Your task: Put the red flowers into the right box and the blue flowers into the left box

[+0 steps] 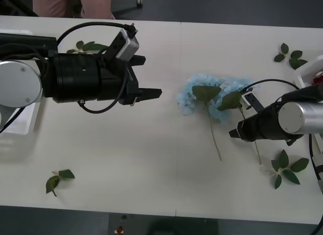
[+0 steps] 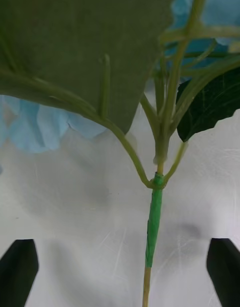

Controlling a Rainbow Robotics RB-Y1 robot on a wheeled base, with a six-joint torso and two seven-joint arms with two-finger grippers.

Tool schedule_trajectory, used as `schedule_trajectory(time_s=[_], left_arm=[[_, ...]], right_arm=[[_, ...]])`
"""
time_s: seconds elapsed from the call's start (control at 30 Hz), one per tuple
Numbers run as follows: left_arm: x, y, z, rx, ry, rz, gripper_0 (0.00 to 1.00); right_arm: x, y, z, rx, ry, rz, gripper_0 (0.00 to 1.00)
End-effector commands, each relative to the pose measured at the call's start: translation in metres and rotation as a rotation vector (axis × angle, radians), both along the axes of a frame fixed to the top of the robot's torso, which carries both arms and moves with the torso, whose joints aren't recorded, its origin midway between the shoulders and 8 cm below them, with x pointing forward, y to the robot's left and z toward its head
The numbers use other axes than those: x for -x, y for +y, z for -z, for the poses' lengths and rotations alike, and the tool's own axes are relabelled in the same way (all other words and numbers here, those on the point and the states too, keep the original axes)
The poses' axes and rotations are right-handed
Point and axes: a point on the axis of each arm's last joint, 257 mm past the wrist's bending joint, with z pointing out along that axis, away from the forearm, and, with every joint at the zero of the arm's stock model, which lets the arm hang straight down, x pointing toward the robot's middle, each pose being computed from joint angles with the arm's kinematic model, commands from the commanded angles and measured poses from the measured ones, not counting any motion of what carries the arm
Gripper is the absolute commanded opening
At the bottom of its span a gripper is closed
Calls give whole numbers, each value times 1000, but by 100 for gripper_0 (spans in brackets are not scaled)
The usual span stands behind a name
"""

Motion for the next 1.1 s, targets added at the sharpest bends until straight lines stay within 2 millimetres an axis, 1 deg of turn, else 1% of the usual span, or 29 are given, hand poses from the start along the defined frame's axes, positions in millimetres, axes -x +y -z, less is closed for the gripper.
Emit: schedule_trajectory(time_s=[0.03, 0.07, 0.1, 0.37, 0.43, 0.53, 0.6, 0.63, 0.7, 0.73, 0.8, 0.83, 0.9, 0.93, 1.0, 1.03, 1.1], left_arm=[[-1, -6, -27, 5, -75, 24, 100], [-1, -6, -27, 5, -75, 24, 100], [-1, -6, -27, 5, -75, 24, 100], [-1, -6, -27, 5, -75, 24, 100], [-1, -6, -27, 5, -75, 24, 100], [-1, -6, -27, 5, -75, 24, 100], [-1, -6, -27, 5, -75, 24, 100], [-1, -6, -27, 5, -75, 24, 100], [-1, -6, -27, 5, -75, 24, 100], [-1, -6, -27, 5, -75, 24, 100], [-1, -6, -27, 5, -75, 24, 100], [-1, -6, -27, 5, -75, 24, 100], [-1, -6, -27, 5, -75, 24, 100], [-1, -6, -27, 5, -75, 24, 100], [-1, -6, -27, 5, -75, 24, 100], [-1, -6, -27, 5, -75, 24, 100], [-1, -6, -27, 5, -75, 24, 100]], right_arm=[[-8, -7, -12, 11, -30, 3, 14], [-8, -7, -12, 12, -30, 1, 4], [-7, -7, -11, 12, -29, 1, 1], [-11, -5, -19, -21, -42, 3, 0], [-12, -3, -25, -42, -51, 3, 0], [-13, -2, -40, -67, -71, -7, 0], [-13, -2, -58, -101, -85, -17, 0], [-12, -1, -63, -114, -89, -21, 0], [-7, 3, -85, -176, -101, -42, 0], [-6, 5, -91, -192, -104, -50, 0], [3, 9, -118, -265, -120, -83, 0], [5, 12, -125, -284, -127, -94, 0], [14, 21, -154, -368, -159, -147, 0], [15, 23, -161, -385, -174, -166, 0], [23, 39, -191, -484, -233, -243, 0], [25, 43, -198, -511, -243, -261, 0], [35, 61, -223, -616, -271, -323, 0]])
